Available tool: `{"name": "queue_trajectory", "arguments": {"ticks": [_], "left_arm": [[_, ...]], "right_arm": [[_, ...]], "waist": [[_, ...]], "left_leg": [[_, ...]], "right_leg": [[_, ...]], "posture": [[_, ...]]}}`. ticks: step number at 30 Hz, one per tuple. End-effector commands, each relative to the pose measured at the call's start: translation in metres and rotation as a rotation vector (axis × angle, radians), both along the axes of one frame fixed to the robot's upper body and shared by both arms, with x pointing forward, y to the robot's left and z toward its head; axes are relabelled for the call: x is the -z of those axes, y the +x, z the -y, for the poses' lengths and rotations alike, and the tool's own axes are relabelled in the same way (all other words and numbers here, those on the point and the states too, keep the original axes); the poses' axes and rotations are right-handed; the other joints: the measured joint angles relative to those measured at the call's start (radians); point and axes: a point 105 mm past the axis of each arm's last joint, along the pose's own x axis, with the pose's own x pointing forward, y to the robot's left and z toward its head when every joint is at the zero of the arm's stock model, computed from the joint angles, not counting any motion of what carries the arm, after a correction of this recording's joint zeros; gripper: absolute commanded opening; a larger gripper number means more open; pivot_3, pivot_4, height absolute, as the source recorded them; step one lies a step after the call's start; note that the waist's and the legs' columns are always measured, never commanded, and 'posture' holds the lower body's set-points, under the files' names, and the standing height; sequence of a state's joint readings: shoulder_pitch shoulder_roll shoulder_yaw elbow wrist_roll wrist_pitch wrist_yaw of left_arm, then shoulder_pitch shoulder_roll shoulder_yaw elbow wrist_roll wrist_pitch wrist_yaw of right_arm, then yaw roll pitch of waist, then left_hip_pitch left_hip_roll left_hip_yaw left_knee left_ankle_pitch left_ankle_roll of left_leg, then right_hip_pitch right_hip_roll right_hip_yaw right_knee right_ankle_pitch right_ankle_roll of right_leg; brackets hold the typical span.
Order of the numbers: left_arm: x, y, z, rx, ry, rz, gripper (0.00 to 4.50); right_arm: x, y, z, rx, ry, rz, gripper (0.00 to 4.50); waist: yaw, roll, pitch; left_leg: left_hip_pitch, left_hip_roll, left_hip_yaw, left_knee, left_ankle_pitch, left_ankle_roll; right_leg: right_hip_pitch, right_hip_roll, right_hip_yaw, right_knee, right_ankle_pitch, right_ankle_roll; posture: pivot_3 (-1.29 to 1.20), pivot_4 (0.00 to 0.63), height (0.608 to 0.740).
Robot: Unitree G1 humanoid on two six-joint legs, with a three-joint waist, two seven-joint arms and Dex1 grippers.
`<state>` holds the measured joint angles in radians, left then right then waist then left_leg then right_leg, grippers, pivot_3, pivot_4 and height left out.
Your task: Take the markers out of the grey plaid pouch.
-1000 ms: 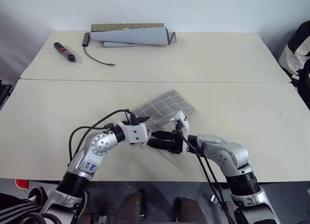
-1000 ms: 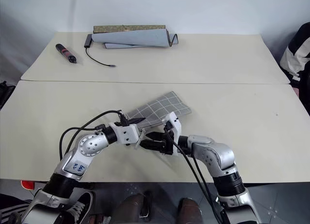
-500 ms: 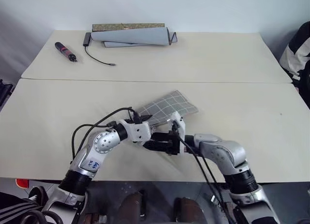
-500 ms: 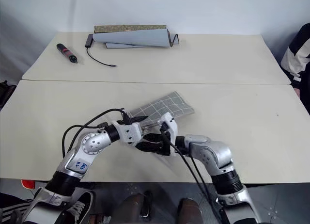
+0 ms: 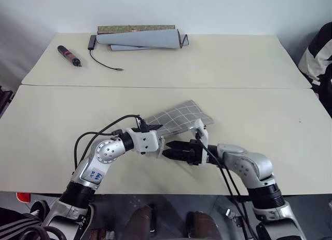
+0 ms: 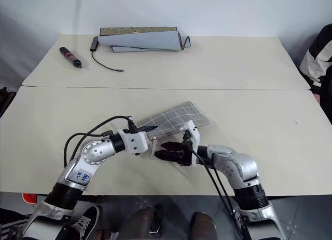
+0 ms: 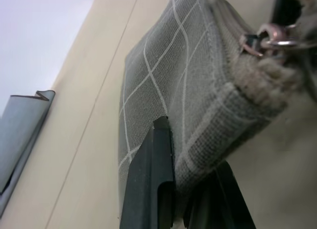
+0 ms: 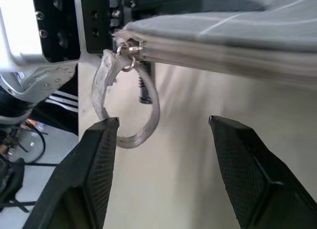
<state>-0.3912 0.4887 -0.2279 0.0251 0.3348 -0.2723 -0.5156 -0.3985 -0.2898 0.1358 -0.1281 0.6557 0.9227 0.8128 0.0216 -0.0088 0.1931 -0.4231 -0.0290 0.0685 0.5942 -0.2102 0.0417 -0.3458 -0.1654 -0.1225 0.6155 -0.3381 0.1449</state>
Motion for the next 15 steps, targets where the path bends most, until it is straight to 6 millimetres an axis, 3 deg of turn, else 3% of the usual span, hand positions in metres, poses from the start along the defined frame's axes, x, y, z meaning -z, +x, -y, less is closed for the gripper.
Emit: {"name": "queue_trajectory", "arguments": {"ticks": [1,7,12,15], "left_arm": [[-0.006,-0.002,0.006,0.027,-0.002,0.033,0.00],[-0.004,-0.003,0.003,0.021,-0.003,0.027,0.00],[-0.004,-0.004,0.001,0.026,-0.011,0.017,0.00],[-0.003,-0.002,0.001,0.019,-0.018,0.008,0.00]], "right_arm": [[-0.011,-0.011,-0.004,-0.047,0.033,0.024,3.02],[-0.012,-0.012,0.002,-0.063,0.019,0.028,3.02],[-0.013,0.007,0.028,-0.003,-0.032,0.068,3.02],[-0.014,0.006,0.028,-0.017,-0.033,0.068,3.02]], "waist": [[0.002,0.000,0.000],[0.001,0.000,0.000],[0.001,0.000,0.000],[0.002,0.000,0.000]], "left_leg": [[0.000,0.000,0.000,0.000,0.000,0.000],[0.000,0.000,0.000,0.000,0.000,0.000],[0.000,0.000,0.000,0.000,0.000,0.000],[0.000,0.000,0.000,0.000,0.000,0.000]], "right_leg": [[0.000,0.000,0.000,0.000,0.000,0.000],[0.000,0.000,0.000,0.000,0.000,0.000],[0.000,0.000,0.000,-0.003,0.000,0.000],[0.000,0.000,0.000,-0.004,0.000,0.000]], "posture": [[0.00,0.150,0.740],[0.00,0.150,0.740],[0.00,0.150,0.740],[0.00,0.150,0.740]]}}
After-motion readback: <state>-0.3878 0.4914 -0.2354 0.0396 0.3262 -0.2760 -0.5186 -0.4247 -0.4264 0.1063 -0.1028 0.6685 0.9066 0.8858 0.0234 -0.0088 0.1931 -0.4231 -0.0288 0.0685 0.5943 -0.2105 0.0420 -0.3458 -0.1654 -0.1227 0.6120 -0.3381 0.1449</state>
